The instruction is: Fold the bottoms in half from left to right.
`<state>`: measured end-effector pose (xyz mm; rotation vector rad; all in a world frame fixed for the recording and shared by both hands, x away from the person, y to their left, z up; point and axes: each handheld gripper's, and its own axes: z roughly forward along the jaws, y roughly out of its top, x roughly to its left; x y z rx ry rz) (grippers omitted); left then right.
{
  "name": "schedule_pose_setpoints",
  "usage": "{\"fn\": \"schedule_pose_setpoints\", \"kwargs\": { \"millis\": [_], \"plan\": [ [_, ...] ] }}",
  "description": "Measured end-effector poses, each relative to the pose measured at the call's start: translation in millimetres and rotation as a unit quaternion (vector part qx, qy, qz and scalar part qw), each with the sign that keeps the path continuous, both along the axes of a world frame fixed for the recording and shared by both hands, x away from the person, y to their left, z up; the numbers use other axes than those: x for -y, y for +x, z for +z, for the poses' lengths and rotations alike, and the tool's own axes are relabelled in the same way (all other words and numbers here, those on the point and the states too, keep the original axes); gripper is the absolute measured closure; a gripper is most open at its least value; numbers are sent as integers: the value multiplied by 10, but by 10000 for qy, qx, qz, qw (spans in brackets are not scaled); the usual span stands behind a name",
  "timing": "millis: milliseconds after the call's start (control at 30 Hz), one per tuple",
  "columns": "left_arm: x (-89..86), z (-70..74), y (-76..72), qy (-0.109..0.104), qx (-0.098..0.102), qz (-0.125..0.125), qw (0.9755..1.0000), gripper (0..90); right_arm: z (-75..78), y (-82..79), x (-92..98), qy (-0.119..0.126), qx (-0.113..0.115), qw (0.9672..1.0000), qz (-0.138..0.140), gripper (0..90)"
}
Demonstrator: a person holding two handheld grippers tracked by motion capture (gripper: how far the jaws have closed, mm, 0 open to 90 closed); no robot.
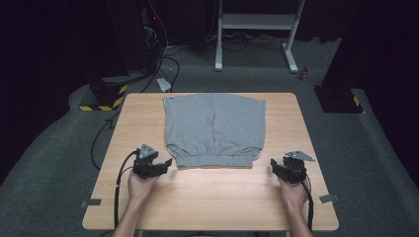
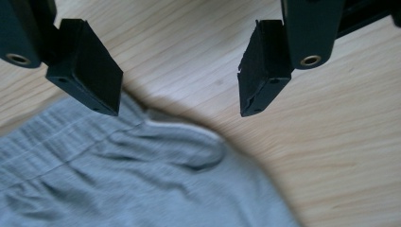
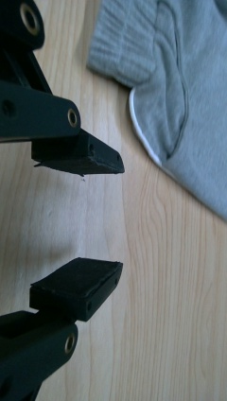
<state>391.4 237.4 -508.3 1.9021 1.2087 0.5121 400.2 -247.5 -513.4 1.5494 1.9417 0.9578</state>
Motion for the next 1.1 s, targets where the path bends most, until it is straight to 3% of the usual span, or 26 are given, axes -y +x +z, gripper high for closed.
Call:
{"fn": "schedule_pose_setpoints", "kwargs": {
  "millis": [67, 167, 267, 467, 600, 800, 933, 1100],
  "plan": [
    [46, -15, 20, -201, -34, -97, 9997, 341, 4, -1, -37, -5, 10, 9999, 144, 500],
    [131, -19, 25, -218, -22, -160, 9996, 365, 26, 1, -131, 70, 9, 9992, 387, 546],
    [209, -6, 48, -160, -76, -191, 9997, 369, 65, 17, -230, 114, 162, 9976, 659, 595],
    [348, 39, 116, -230, -58, -294, 9993, 373, 94, 79, -450, 191, 114, 9943, 1038, 655],
    [484, 18, 197, -12, -176, -362, 9992, 376, 96, 106, -581, 127, 157, 9923, 1221, 674],
    [568, -2, 246, 127, -99, -310, 9994, 380, 89, 169, -727, 120, 164, 9898, 1408, 672],
    [585, -78, 285, 338, -213, -263, 9989, 376, 48, 231, -829, -77, 267, 9881, 1511, 673],
    [602, -111, 285, 557, -201, -271, 9979, 363, -37, 289, -884, -140, 69, 9890, 1468, 644]
  ]
}}
